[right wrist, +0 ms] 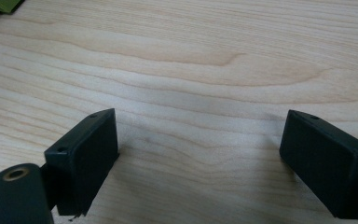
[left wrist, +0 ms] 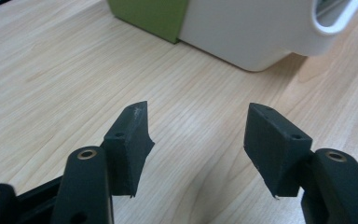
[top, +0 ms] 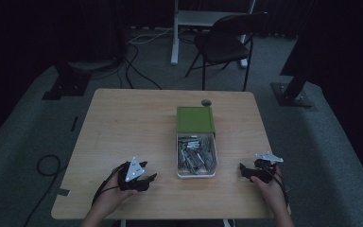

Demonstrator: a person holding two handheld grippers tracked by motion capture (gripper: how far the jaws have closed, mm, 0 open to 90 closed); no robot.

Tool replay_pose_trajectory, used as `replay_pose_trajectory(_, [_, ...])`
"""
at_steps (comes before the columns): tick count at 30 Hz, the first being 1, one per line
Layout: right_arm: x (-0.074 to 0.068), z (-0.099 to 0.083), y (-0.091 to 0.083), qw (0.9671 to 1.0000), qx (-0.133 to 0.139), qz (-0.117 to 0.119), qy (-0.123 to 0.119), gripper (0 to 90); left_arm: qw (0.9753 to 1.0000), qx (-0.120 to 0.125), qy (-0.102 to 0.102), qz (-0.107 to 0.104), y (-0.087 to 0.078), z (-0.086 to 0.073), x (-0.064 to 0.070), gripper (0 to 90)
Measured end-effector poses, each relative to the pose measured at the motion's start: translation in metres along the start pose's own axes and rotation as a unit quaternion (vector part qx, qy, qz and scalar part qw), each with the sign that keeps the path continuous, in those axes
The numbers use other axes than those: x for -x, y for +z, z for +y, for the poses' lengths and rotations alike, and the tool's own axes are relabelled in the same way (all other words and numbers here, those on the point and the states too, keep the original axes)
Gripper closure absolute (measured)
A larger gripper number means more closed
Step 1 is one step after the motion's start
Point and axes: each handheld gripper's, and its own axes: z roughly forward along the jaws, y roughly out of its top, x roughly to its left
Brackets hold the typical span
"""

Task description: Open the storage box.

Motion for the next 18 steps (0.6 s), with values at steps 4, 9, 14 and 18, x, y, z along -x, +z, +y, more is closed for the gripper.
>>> replay_pose_trajectory(4, [0.0, 0.0, 0.0, 1.0, 0.0, 0.0, 0.0, 11.1, 0.9998, 0.003, -0.021, 0.005, -0.002, -0.002, -0.006, 35.7])
replay_pose_trajectory(9, [0.0, 0.0, 0.0, 1.0, 0.0, 0.0, -0.002, 11.1, 0.9987, 0.004, -0.049, 0.016, -0.005, -0.005, -0.015, 24.0])
replay_pose_trajectory(14, [0.0, 0.0, 0.0, 1.0, 0.0, 0.0, -0.002, 11.1, 0.996, 0.01, -0.079, 0.041, -0.008, -0.008, -0.024, 16.4])
replay_pose_trajectory(18, [0.0, 0.0, 0.0, 1.0, 0.0, 0.0, -0.002, 11.1, 0.9891, 0.004, -0.129, 0.072, -0.01, -0.015, -0.034, 14.3])
